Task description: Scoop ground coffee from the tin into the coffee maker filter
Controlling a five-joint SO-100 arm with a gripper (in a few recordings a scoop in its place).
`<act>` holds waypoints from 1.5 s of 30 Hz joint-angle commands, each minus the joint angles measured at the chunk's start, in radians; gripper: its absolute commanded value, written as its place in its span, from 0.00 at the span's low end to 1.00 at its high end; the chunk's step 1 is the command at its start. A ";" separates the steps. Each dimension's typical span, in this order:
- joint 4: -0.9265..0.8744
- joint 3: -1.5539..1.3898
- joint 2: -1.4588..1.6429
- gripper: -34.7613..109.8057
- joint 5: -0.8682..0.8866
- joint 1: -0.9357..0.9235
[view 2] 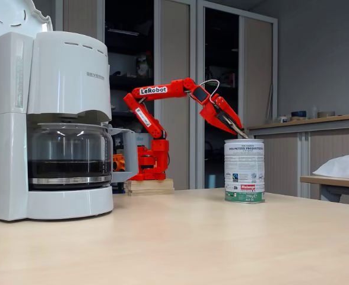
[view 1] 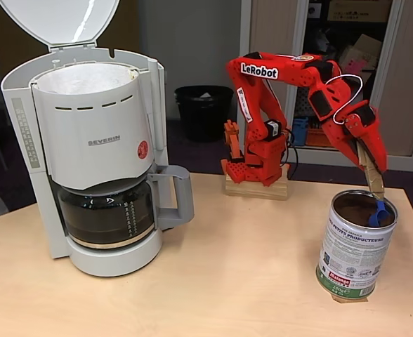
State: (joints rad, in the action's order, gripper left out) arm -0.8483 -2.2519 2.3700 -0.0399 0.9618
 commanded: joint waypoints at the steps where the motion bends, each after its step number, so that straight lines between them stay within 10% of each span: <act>1: 0.026 -0.064 0.109 0.24 0.005 0.002; 26: 0.002 -0.221 0.477 0.24 -0.011 -0.075; 45: -0.167 0.337 0.302 0.24 -0.040 -0.316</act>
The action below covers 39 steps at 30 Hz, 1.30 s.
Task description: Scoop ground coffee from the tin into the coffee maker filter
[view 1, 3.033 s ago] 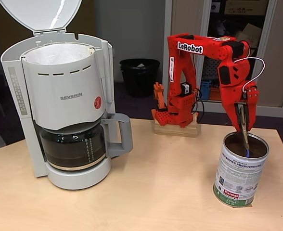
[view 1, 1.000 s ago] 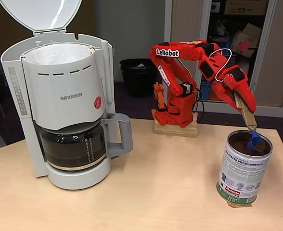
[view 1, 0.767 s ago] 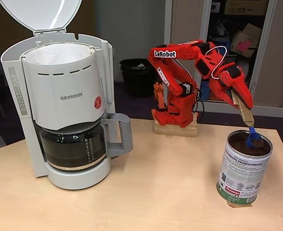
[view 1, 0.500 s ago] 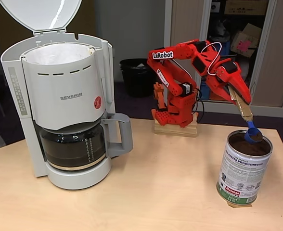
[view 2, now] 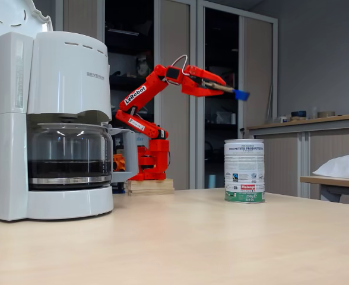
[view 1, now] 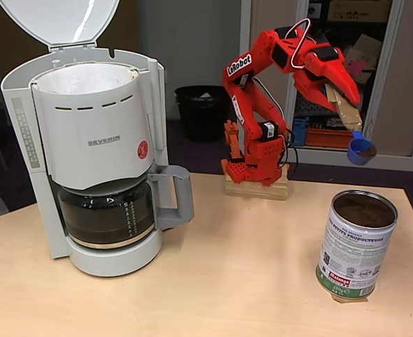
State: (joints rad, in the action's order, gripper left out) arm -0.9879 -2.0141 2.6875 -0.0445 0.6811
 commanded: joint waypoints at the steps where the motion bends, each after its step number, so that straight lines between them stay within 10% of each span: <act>1: -0.032 0.127 -0.028 0.24 -0.046 -0.049; 39: -0.167 0.583 -0.212 0.24 -0.230 -1.006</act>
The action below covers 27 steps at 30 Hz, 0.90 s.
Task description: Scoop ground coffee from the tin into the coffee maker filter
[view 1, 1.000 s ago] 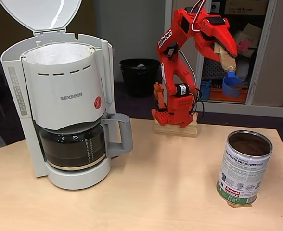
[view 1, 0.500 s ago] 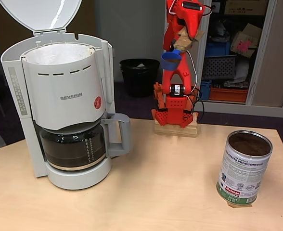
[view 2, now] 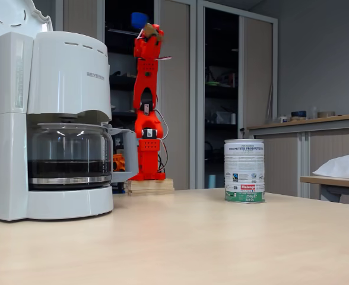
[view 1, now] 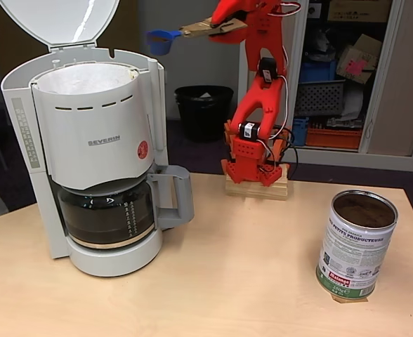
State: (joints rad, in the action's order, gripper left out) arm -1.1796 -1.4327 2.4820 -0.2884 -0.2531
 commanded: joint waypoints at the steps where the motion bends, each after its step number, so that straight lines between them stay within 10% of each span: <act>1: 0.032 -0.005 -0.012 0.24 0.023 -0.100; 13: 0.114 -0.077 -0.110 0.24 0.080 -0.337; 27: -0.321 0.319 -0.414 0.24 0.092 -0.489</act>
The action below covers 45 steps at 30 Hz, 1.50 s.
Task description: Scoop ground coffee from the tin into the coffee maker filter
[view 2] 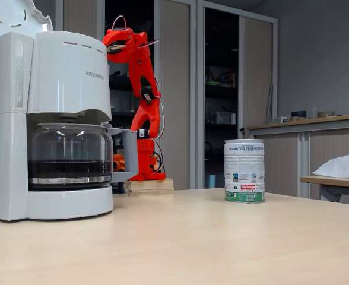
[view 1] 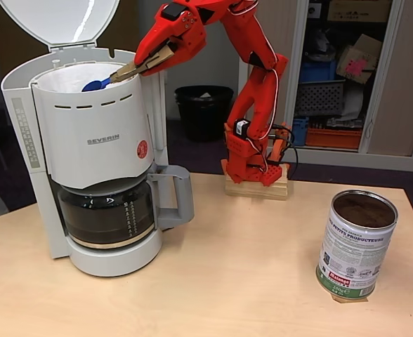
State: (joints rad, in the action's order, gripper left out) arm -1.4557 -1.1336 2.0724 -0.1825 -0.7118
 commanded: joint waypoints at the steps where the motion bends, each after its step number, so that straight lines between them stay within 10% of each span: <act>1: -0.048 0.020 -0.006 0.24 -0.017 -0.031; 28: -0.282 0.678 -0.250 0.24 -0.135 0.080; 45: -0.345 0.552 -0.227 0.24 -0.187 -0.052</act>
State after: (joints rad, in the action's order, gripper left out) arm -1.7748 -0.5415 1.8147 -0.3467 -0.7164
